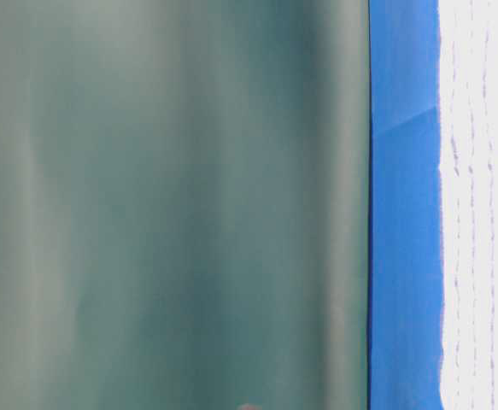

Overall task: Fold the blue towel.
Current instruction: 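Move both grippers to the towel's top corners and pinch them, then pull the top corners down toward the bottom edge, folding the towel in half, then open both grippers and release the folded edge, then pinch the left and right ends of the folded strip with both grippers, then lift the strip and rotate it vertical, right gripper moving to the top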

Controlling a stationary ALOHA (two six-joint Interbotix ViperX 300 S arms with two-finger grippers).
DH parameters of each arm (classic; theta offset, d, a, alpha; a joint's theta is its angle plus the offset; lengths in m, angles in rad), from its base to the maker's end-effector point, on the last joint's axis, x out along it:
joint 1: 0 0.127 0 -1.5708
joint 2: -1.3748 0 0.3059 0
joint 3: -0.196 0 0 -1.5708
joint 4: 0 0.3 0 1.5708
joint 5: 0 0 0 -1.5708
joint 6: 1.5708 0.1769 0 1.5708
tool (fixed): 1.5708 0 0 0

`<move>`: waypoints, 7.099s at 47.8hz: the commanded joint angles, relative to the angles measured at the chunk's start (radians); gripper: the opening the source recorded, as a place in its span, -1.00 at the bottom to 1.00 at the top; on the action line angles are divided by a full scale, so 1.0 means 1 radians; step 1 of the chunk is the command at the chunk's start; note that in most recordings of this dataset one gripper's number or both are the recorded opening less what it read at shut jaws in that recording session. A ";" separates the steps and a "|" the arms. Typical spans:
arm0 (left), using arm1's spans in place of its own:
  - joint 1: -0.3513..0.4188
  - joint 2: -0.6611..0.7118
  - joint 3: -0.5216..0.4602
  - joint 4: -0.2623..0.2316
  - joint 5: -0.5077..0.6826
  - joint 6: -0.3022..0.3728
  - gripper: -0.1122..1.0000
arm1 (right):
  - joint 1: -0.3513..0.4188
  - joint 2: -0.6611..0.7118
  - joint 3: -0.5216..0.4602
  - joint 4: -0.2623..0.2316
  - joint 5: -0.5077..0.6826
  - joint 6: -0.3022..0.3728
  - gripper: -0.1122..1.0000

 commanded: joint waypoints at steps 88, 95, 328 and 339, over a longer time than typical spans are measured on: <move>0.186 0.540 -0.072 -0.008 -0.153 -0.058 -0.69 | -0.110 0.640 -0.012 0.120 -0.393 -0.002 -0.67; 0.186 0.500 -0.075 -0.008 -0.129 -0.041 -0.69 | -0.110 0.595 -0.009 0.120 -0.370 -0.005 -0.67; -0.221 0.241 -0.175 -0.009 0.318 -0.084 -0.77 | 0.305 0.287 -0.023 0.459 0.035 -0.187 -0.74; -0.242 0.158 -0.183 -0.011 0.351 -0.086 -0.77 | 0.302 0.181 -0.026 0.459 0.107 -0.187 -0.74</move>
